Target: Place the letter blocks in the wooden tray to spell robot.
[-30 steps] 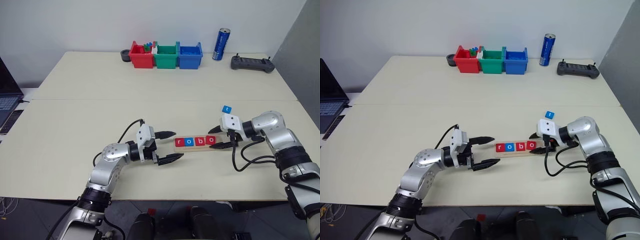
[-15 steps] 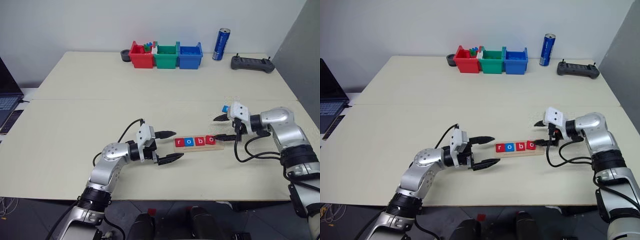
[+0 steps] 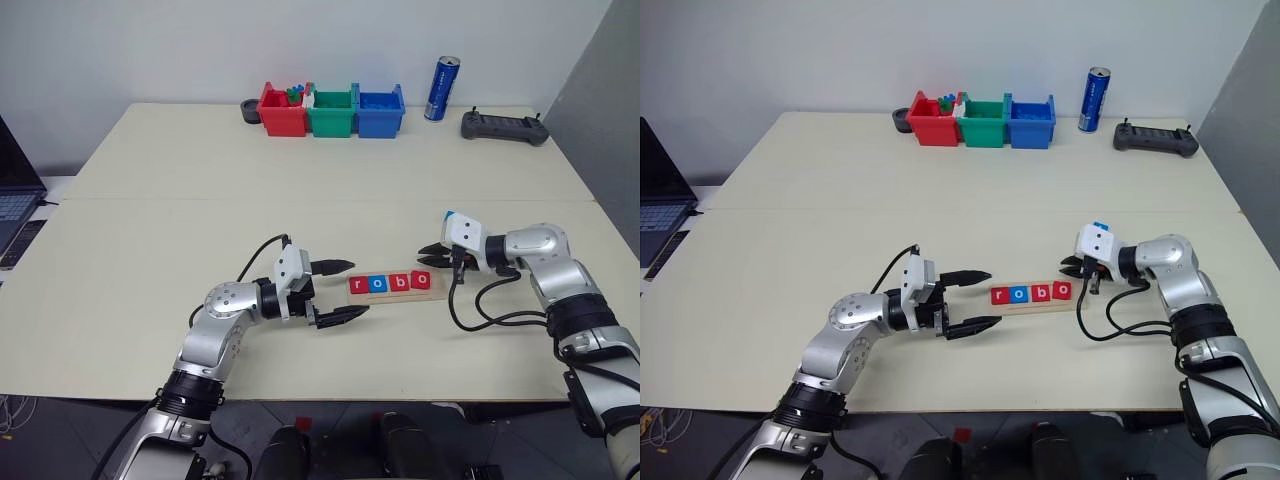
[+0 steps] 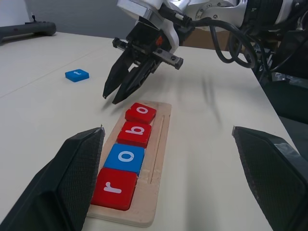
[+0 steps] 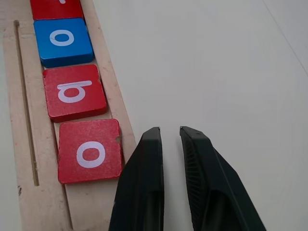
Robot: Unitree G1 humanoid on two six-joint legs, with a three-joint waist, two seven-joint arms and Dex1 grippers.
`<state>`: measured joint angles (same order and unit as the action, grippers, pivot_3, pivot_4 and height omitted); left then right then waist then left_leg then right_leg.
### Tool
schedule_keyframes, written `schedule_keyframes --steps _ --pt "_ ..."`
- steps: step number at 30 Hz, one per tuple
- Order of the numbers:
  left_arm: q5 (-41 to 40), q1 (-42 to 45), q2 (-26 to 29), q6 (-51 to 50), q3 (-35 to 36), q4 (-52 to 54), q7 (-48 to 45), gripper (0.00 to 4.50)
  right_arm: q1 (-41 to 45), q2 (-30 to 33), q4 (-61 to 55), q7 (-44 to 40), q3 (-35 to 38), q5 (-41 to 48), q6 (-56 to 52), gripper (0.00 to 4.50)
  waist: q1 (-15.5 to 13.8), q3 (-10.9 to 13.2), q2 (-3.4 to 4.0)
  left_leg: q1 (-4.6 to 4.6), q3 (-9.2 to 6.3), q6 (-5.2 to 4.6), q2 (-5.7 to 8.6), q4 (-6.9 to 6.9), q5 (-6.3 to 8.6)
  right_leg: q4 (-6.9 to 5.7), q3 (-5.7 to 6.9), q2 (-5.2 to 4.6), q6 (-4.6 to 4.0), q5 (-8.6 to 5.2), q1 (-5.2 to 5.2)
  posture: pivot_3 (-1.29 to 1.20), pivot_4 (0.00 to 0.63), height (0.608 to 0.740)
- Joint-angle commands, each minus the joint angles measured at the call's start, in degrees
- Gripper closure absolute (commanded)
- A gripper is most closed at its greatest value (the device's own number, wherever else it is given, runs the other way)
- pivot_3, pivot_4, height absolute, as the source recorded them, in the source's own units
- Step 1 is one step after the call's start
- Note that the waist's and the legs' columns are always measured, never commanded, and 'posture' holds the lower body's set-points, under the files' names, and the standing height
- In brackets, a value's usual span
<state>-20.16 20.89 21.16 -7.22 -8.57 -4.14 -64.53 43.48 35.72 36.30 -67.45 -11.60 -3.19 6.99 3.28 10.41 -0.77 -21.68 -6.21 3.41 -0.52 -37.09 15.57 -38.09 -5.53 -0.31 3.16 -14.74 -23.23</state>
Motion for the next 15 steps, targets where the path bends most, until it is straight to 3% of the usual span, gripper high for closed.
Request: schedule_keyframes --steps 1,14,15 --pt "-0.6 0.1 0.2 0.5 0.3 1.5 0.0 0.0 1.0 0.0 -0.4 -0.5 0.1 0.2 1.3 3.82 0.0 0.0 0.0 0.0 0.0 0.0 0.0 0.0 0.0 0.0 0.0 0.0 0.0 0.0 0.0 0.0 0.15 0.74" --pt "-0.6 0.1 0.1 0.1 0.3 1.9 0.5 0.0 -1.0 0.3 -4.2 -3.4 0.4 1.9 -0.7 3.82 0.0 0.0 0.0 0.0 0.0 0.0 0.0 0.0 0.0 0.0 0.0 0.0 0.0 0.0 0.0 0.0 0.15 0.74" --pt "-0.6 0.2 0.1 0.0 0.3 1.8 0.5 0.0 -0.9 0.2 -4.2 -3.3 0.5 1.9 -0.8 4.01 0.0 0.0 0.0 0.0 0.0 0.0 0.0 0.0 0.0 0.0 0.0 0.0 0.0 0.0 0.0 0.0 0.15 0.74"
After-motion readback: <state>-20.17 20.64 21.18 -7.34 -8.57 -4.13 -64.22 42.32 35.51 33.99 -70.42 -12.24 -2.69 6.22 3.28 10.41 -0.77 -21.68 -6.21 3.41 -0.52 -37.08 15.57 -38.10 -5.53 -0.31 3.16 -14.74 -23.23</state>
